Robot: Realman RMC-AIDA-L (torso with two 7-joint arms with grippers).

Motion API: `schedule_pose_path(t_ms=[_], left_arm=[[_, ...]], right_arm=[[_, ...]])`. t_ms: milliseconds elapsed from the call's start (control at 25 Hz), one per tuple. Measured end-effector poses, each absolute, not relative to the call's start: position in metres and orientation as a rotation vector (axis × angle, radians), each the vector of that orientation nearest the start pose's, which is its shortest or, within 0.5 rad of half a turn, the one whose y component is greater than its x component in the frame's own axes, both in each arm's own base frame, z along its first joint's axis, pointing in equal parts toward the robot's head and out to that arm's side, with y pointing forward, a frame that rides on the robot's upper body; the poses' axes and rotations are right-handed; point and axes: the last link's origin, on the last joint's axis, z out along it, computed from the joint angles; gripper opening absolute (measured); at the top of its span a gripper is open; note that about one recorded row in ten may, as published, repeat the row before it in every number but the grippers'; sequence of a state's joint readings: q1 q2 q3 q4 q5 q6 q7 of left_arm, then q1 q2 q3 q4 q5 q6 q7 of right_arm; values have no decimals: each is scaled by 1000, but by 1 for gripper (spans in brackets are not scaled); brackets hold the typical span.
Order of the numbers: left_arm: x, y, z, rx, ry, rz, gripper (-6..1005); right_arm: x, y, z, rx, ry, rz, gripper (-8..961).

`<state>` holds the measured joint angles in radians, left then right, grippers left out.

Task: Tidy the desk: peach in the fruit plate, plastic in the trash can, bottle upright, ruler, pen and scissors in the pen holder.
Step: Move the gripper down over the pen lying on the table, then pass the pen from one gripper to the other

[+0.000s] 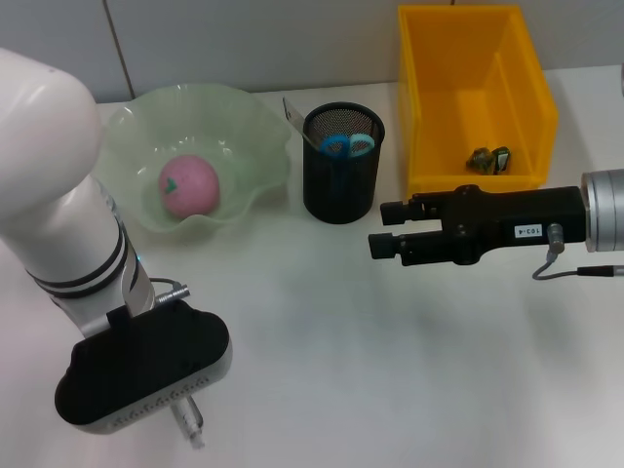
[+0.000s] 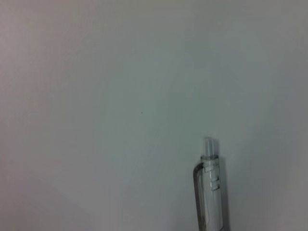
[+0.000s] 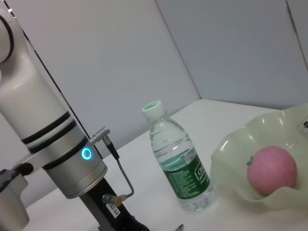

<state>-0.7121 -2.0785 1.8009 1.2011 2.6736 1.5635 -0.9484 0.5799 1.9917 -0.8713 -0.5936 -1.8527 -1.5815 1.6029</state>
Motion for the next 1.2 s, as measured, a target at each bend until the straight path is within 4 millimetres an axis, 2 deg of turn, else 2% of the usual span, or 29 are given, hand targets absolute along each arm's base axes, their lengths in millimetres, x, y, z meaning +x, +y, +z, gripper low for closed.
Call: schedule_pose_path(t_ms=[840,920,1200], left_arm=[[-175,325,-66,-2724,1964,1123,283],[-175,325,-66,-2722,1967,1123,173],[-174,325,-66,-2723,1967,1125,145]], right_arm=[[243,341,7,-2814,841,760,697],[243,341,7,-2813,841,760,697],[243,341,8,-2820,834,751,697]])
